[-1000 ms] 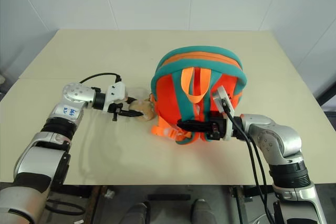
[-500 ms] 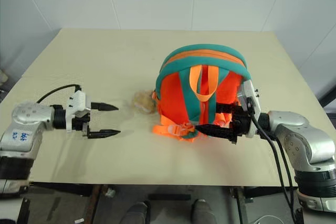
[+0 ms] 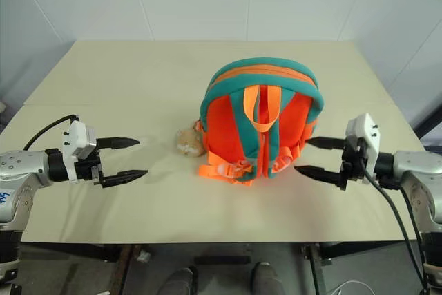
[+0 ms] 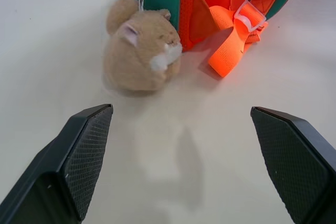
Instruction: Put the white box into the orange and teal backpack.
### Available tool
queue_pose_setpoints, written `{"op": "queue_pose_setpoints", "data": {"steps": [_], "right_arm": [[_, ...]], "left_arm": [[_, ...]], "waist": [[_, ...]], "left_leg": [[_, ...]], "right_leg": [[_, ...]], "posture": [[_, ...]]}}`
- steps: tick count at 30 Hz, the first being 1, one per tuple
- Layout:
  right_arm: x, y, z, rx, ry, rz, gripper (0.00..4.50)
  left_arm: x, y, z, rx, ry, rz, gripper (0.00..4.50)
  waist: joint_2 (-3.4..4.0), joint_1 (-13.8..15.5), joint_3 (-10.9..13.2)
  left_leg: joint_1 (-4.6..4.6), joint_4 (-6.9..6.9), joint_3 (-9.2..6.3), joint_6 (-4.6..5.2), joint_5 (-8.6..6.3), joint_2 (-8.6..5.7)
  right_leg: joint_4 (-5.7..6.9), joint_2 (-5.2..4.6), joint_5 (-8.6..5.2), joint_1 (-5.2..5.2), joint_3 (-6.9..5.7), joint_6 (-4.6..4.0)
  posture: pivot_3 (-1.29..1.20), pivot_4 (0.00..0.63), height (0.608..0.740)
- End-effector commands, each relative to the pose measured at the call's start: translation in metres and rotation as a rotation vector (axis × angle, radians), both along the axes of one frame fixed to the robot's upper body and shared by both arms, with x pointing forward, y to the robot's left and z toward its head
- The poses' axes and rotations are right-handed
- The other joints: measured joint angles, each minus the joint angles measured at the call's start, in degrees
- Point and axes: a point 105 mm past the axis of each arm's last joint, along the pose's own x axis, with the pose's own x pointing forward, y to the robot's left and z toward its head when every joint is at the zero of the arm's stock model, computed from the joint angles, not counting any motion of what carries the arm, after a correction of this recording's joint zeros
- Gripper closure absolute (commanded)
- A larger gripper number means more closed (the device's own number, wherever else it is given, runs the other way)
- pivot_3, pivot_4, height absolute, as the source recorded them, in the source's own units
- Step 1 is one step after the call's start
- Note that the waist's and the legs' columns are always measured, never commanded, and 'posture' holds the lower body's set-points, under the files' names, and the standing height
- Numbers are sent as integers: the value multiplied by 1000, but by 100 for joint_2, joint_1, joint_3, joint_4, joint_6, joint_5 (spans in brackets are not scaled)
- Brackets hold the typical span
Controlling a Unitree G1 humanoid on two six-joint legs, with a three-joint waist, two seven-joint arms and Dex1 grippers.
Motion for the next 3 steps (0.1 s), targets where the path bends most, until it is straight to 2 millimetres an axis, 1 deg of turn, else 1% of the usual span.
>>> {"op": "queue_pose_setpoints", "data": {"steps": [1, 3], "right_arm": [[0, -1, 3, -14, -57, -2, 18], [3, 3, 4, -1, -76, 0, 18]], "left_arm": [[-6, -2, 13, -2, -54, 2, 0], [-8, -5, 15, -8, -53, -5, 0]], "waist": [[0, 7, 0], [0, 8, 0]], "left_leg": [[-1, 0, 0, 0, 0, 0], [-4, 0, 0, 0, 0, 0]], "right_leg": [[-2, 0, 0, 0, 0, 0], [-9, -1, 1, 1, 1, 1]], "posture": [[0, 150, 740], [0, 150, 740]]}}
